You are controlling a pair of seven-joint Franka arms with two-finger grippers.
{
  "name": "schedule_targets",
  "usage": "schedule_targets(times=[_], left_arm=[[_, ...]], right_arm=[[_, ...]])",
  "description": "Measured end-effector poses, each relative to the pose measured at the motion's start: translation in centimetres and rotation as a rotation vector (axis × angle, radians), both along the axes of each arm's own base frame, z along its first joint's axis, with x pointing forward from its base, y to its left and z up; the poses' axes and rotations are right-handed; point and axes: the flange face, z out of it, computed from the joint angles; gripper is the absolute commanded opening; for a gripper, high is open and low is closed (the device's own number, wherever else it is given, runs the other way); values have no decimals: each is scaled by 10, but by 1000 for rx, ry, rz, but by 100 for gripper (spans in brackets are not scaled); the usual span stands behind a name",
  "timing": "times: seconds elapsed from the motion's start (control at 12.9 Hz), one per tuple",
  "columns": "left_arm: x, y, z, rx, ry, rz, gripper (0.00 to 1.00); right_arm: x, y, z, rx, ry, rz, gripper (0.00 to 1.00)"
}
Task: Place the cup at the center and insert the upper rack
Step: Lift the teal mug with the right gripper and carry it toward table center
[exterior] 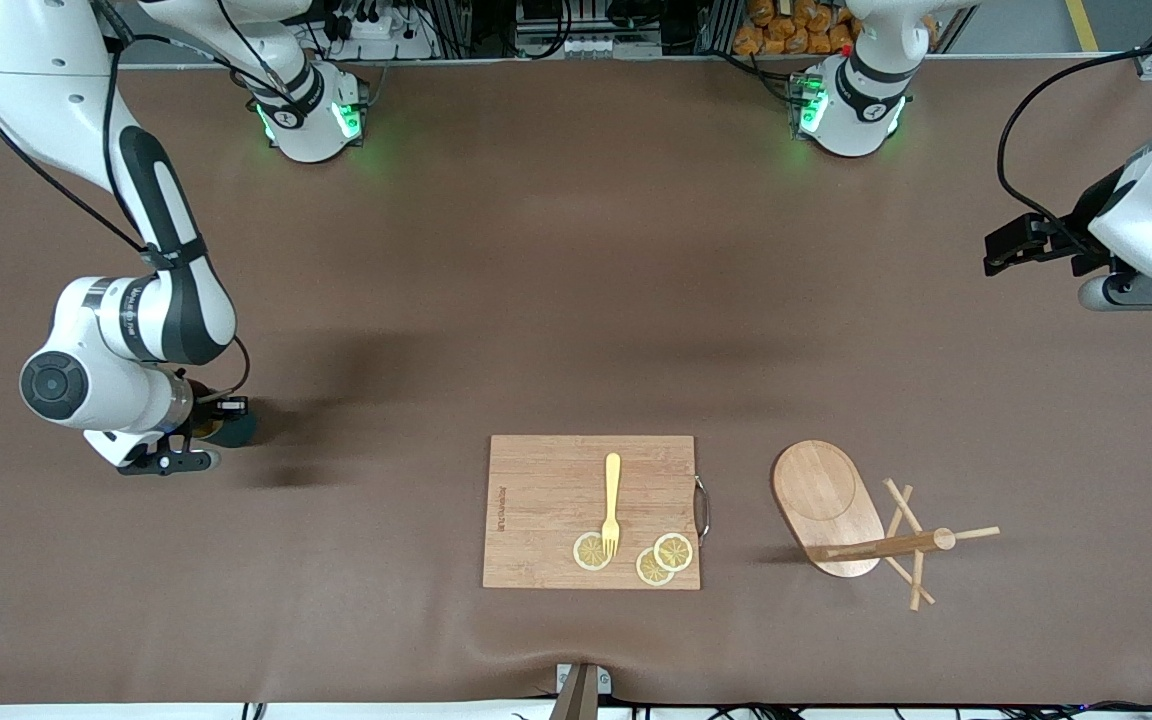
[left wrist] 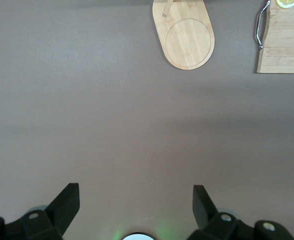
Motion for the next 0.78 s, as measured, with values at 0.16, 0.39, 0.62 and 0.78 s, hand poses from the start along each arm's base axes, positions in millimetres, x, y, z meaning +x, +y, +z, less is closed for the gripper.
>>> schedule_targets(times=[0.16, 0.39, 0.62, 0.78], left_arm=[[0, 0, 0, 0, 0, 0, 100], [0, 0, 0, 0, 0, 0, 100], [0, 1, 0, 0, -1, 1, 100], [0, 1, 0, 0, -1, 1, 100]], right_arm=[[5, 14, 12, 11, -9, 21, 0], [13, 48, 54, 41, -58, 71, 0], [8, 94, 81, 75, -82, 142, 0], [0, 134, 82, 94, -68, 203, 0]])
